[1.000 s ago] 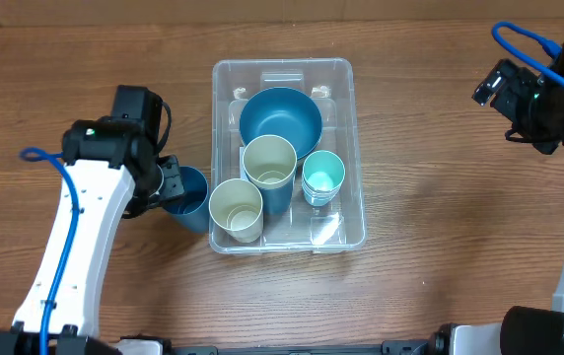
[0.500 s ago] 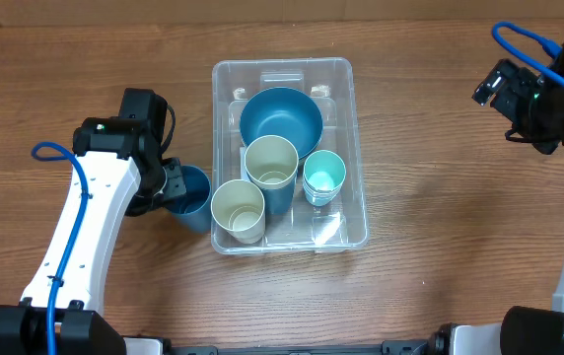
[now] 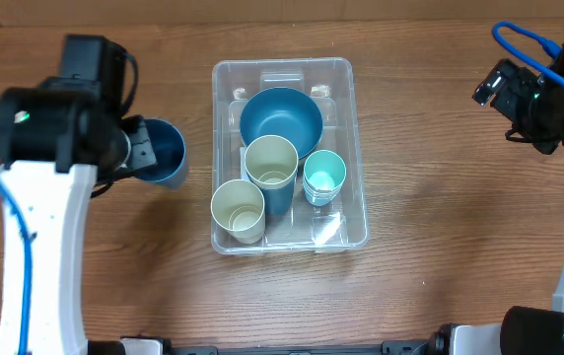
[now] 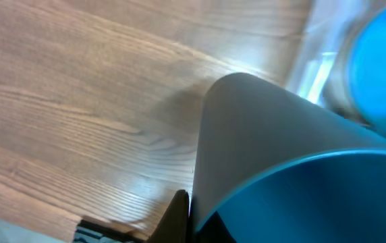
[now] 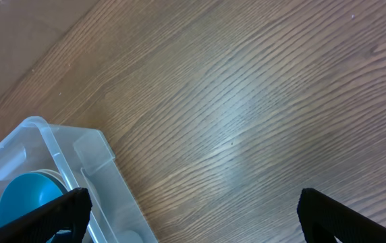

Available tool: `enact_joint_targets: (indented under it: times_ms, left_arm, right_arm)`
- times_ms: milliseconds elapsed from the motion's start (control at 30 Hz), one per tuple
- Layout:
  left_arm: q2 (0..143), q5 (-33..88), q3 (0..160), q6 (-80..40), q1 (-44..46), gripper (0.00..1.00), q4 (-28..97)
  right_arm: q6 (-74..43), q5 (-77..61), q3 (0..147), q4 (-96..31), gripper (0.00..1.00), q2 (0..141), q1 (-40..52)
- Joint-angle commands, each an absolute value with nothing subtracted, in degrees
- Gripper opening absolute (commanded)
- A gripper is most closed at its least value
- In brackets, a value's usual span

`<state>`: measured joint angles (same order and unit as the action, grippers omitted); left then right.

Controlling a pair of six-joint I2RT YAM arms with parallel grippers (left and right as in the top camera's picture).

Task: Pack container
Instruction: 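Grasp the teal cup with the left gripper and lift it, then carry the teal cup over the cream cup and drop it inside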

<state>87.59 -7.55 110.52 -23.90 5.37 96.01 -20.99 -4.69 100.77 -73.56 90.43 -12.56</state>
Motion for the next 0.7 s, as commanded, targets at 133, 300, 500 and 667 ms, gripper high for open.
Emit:
enact_joint_targets:
  times_ms: [133, 300, 500, 667]
  left_arm:
    - [83.0, 4.1, 115.7, -21.4, 8.1, 0.04, 96.8]
    - [79.7, 6.2, 115.7, -21.1, 8.4, 0.04, 96.8]
    - [78.2, 9.6, 115.1, -20.3, 10.2, 0.04, 96.8]
    - [78.2, 9.5, 111.3, -20.4, 13.2, 0.04, 96.8]
  right_arm:
    - [-21.3, -4.7, 100.9, -73.4, 1.0, 89.8, -12.5]
    - [-21.3, -4.7, 100.9, -73.4, 1.0, 89.8, -12.5]
    - [-21.3, -4.7, 100.9, -73.4, 1.0, 89.8, -12.5]
    - [-21.3, -4.7, 100.9, -73.4, 1.0, 89.8, -12.5]
